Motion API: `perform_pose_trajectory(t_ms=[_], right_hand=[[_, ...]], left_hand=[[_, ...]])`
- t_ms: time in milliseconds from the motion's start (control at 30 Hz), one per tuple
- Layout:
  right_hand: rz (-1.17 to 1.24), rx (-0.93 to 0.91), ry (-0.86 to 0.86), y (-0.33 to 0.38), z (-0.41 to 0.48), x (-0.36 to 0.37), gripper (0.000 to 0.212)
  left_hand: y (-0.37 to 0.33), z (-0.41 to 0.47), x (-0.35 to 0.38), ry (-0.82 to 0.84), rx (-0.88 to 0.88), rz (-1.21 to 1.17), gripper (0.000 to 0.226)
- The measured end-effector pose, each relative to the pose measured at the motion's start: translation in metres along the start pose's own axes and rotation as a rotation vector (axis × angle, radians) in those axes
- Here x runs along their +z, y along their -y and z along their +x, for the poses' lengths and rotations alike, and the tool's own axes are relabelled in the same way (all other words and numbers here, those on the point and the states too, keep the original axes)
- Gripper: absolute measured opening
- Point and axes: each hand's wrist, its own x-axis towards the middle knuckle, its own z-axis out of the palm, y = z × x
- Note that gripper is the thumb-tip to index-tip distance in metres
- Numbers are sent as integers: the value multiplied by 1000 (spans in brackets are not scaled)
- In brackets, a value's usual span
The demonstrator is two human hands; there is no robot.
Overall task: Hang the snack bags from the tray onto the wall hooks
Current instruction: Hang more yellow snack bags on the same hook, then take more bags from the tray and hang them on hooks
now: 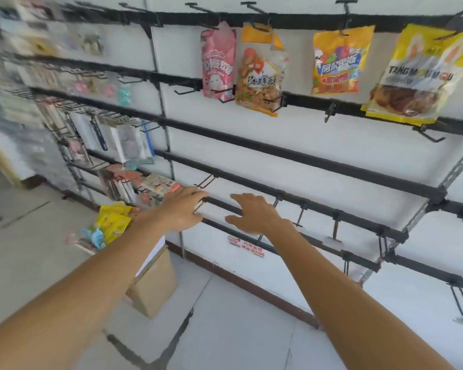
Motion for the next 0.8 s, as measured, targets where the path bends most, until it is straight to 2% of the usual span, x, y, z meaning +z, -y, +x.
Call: perform_pose_trajectory(t_ms=[233, 367, 500, 600, 733, 800], right_hand=[[23, -204, 104, 112, 80, 56, 73], [103, -275, 167, 181, 124, 99, 56], [126, -326, 200, 234, 172, 122, 58], [141, -349, 211, 262, 205, 130, 42], [121, -311, 256, 282, 252, 154, 60], [128, -292, 287, 287, 278, 168, 61]], left_hand=[[123, -50, 24, 6, -191, 7, 64], [202, -59, 42, 59, -284, 30, 72], [268, -45, 48, 74, -304, 25, 74], [314, -29, 56, 86, -302, 2, 71], [360, -7, 63, 98, -312, -17, 63], [380, 7, 68, 108, -312, -36, 62]])
